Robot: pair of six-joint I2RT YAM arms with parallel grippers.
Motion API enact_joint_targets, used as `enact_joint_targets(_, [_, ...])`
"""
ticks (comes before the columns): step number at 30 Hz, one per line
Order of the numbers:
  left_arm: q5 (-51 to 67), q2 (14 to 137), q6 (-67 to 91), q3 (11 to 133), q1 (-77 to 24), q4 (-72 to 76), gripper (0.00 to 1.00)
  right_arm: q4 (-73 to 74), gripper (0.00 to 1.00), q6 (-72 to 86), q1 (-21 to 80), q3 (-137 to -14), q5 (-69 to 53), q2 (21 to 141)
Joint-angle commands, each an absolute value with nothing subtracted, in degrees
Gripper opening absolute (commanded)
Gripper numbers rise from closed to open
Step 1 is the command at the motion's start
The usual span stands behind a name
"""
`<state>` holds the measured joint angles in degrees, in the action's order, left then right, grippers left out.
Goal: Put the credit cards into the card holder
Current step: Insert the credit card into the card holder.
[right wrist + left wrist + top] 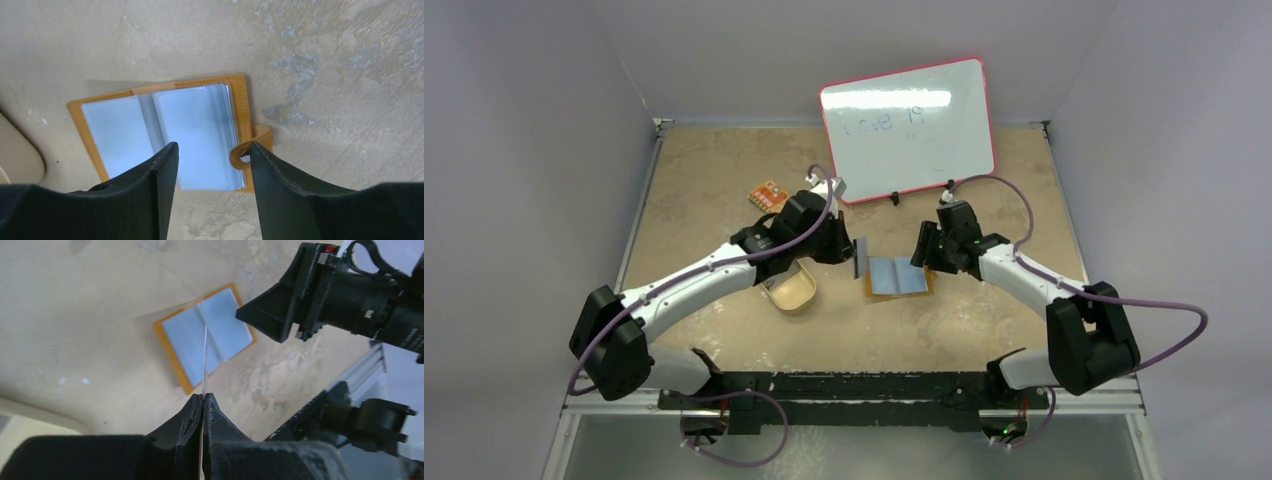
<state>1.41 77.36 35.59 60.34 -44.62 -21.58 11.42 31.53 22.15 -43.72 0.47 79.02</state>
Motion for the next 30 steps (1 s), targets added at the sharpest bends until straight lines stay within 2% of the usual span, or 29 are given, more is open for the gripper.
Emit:
enact_joint_targets(1, [12.4,80.7,51.8,53.8,-44.2,2.8,0.00,8.8,0.57,31.7,21.9,-42.0,-0.5,80.2])
enact_joint_targets(3, [14.4,83.7,56.6,52.5,-44.2,9.7,0.00,8.4,0.57,32.0,21.9,-41.4,0.3,81.1])
enact_joint_targets(7, [17.3,89.7,62.0,52.7,-44.1,14.3,0.00,7.7,0.57,32.4,21.9,-40.2,-0.8,82.5])
enact_joint_targets(14, [16.5,93.9,59.2,54.8,-41.7,5.1,0.00,4.1,0.56,33.4,21.9,-37.2,-4.3,80.3])
enact_joint_targets(23, [23.6,98.3,57.1,55.8,-38.9,5.7,0.00,7.5,0.55,32.9,22.0,-39.8,-4.0,77.0])
enact_joint_targets(30, [27.6,101.9,56.0,57.2,-38.8,7.9,0.00,11.4,0.60,32.0,21.9,-42.3,-1.3,76.4])
